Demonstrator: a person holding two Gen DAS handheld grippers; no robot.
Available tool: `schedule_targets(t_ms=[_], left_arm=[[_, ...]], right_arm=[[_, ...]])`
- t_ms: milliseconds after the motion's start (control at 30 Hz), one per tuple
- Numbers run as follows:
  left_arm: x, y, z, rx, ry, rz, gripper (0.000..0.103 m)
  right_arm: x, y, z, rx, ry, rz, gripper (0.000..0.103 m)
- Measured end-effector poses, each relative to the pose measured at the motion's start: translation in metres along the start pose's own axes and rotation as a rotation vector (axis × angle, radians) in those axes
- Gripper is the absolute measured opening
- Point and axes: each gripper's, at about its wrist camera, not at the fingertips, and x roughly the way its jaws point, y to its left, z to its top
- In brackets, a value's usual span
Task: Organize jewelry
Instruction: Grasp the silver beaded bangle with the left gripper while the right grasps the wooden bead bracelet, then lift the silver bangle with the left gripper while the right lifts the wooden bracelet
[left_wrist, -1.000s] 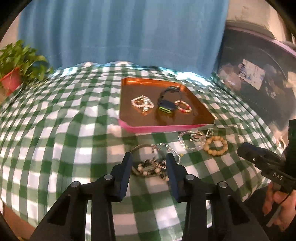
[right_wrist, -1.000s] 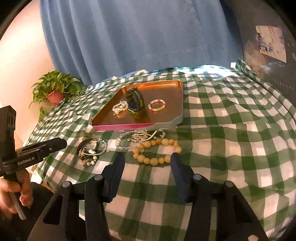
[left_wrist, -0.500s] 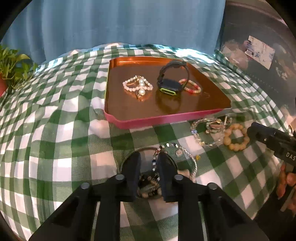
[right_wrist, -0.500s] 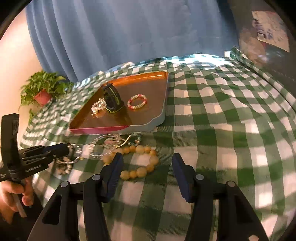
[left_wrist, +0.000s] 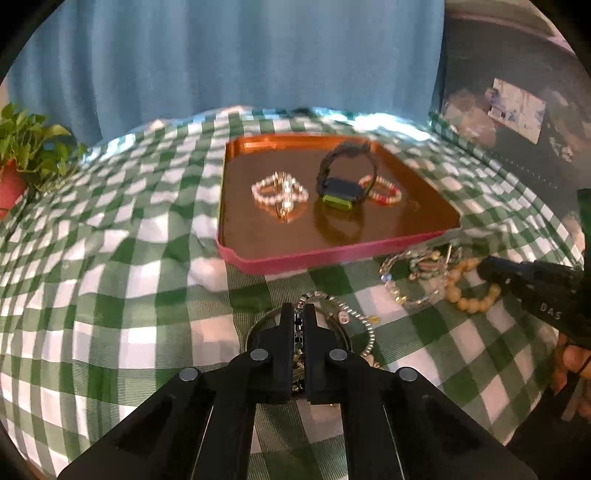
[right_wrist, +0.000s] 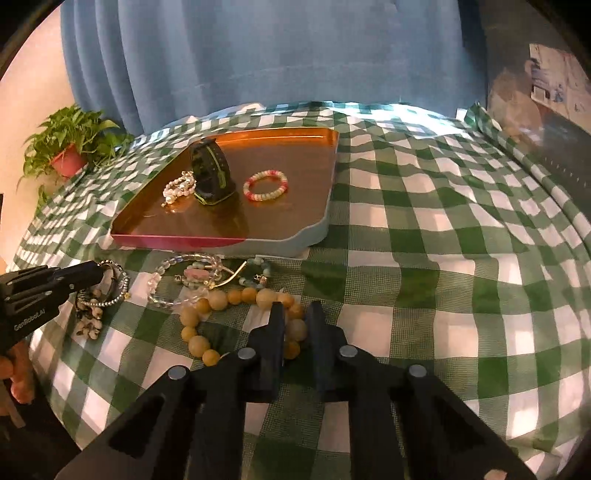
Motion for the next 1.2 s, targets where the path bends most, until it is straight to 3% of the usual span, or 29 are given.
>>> schedule_targets(t_ms=[300,400,467,567,667,900,1033,1200], left_arm=[[-0.041,0.003,-0.010,-0.062,-0.075,-0.097,0.004],[-0.055,-0.004,-0.018,-0.072,-0.085,-0.171,0.004],[-0.064,-0.008,-0.022,-0.073,-0.093,-0.200,0.004],[-0.060,-0.015,-0.032,-0.046,-0.035,-0.131,0.004],[-0.047,-0.013,-0.043,-0.052,0.046,-0.112,0.004],[-0.037,-0.013,-0.055,-0.043,0.102,-0.058,0.004],[-0.033,-0.013,-0.055,-0.054,0.086,-0.037,0.007],[-0.032,-0.018,-0.054,-0.033,0.074,-0.026,0.013]], right_arm=[[-0.034,0.016,-0.004,-0.083,-0.107,0.035,0.013],[-0.047,0.020,-0.009,-0.093,-0.128,0.083,0.013],[-0.060,0.021,-0.013,-0.078,-0.154,0.176,0.013],[-0.078,0.024,-0.018,-0.083,-0.196,0.225,0.013],[-0.067,0.026,-0.023,-0.082,-0.128,0.171,0.013],[-0.045,0.023,-0.028,-0.070,-0.032,0.126,0.013],[-0.040,0.021,-0.028,-0.064,-0.021,0.101,0.014],[-0.025,0.021,-0.028,-0.056,0.034,0.094,0.035]])
